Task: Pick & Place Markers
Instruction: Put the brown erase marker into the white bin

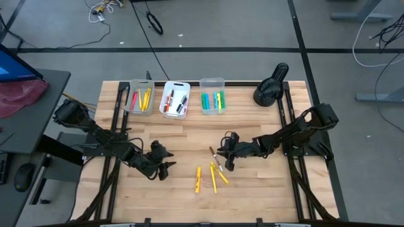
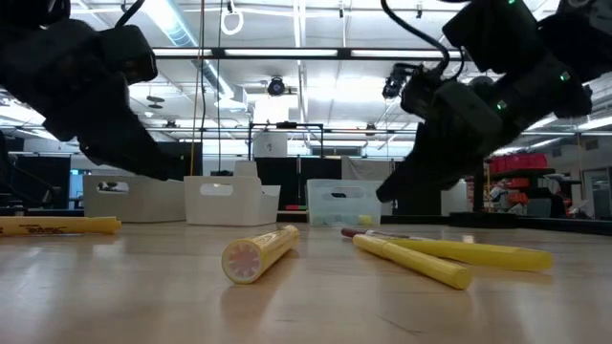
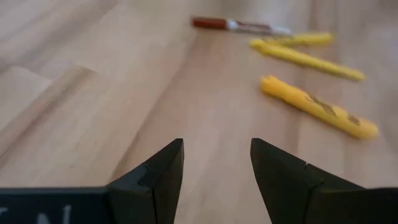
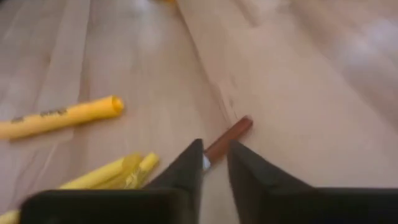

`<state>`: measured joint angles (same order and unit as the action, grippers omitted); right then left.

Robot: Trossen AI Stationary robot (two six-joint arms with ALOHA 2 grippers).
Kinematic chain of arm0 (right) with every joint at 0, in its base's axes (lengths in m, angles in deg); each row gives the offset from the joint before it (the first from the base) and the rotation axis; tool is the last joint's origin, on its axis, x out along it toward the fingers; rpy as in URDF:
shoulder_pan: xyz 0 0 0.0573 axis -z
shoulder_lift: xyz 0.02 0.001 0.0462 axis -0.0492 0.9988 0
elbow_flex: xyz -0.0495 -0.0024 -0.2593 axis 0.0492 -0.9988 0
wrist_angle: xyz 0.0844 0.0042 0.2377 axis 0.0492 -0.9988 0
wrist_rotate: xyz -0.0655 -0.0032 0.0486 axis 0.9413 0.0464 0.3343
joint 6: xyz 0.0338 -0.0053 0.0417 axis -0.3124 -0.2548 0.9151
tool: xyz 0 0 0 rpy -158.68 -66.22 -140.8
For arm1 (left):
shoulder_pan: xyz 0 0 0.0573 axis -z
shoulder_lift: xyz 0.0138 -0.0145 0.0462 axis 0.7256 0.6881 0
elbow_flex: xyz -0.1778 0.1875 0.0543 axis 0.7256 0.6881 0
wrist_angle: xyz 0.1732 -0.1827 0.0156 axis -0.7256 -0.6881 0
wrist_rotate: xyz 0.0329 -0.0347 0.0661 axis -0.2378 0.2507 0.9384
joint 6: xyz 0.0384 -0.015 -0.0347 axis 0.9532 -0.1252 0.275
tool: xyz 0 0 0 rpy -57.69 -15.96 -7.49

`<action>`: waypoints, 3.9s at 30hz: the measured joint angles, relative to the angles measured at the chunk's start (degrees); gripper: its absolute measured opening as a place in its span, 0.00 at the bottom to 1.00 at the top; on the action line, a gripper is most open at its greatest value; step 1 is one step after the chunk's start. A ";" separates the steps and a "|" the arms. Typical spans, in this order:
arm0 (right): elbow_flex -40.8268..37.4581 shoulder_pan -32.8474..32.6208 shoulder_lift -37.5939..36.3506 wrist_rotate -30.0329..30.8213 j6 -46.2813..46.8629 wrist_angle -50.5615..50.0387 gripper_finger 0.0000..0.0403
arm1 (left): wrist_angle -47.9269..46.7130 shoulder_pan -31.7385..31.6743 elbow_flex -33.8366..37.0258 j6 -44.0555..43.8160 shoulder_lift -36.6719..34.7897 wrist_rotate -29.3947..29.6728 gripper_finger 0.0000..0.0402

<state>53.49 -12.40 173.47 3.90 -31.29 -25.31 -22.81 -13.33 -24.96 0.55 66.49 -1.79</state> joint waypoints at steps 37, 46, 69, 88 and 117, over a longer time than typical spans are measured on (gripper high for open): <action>3.49 3.56 8.85 0.80 -7.38 -10.05 0.05 | 1.51 -3.60 -0.01 -7.18 0.00 10.41 0.48; 3.23 3.20 4.00 -6.13 -16.23 15.55 0.06 | 20.64 -4.52 -0.01 21.40 0.02 6.26 0.48; 4.09 -0.34 1.85 -17.18 -24.50 42.15 0.06 | 45.11 -10.86 -16.65 48.04 11.80 -14.57 0.72; 4.09 -1.09 1.83 -17.42 -24.54 40.51 0.07 | 41.13 -9.60 -19.46 49.80 13.40 -14.03 0.19; 4.13 -0.90 -14.62 6.72 -18.36 2.48 0.32 | -28.09 -48.14 -30.09 40.35 -4.74 -8.23 0.10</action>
<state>57.62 -13.30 158.85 10.63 -49.65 -22.84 -50.90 -61.47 -55.05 40.90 61.74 -10.01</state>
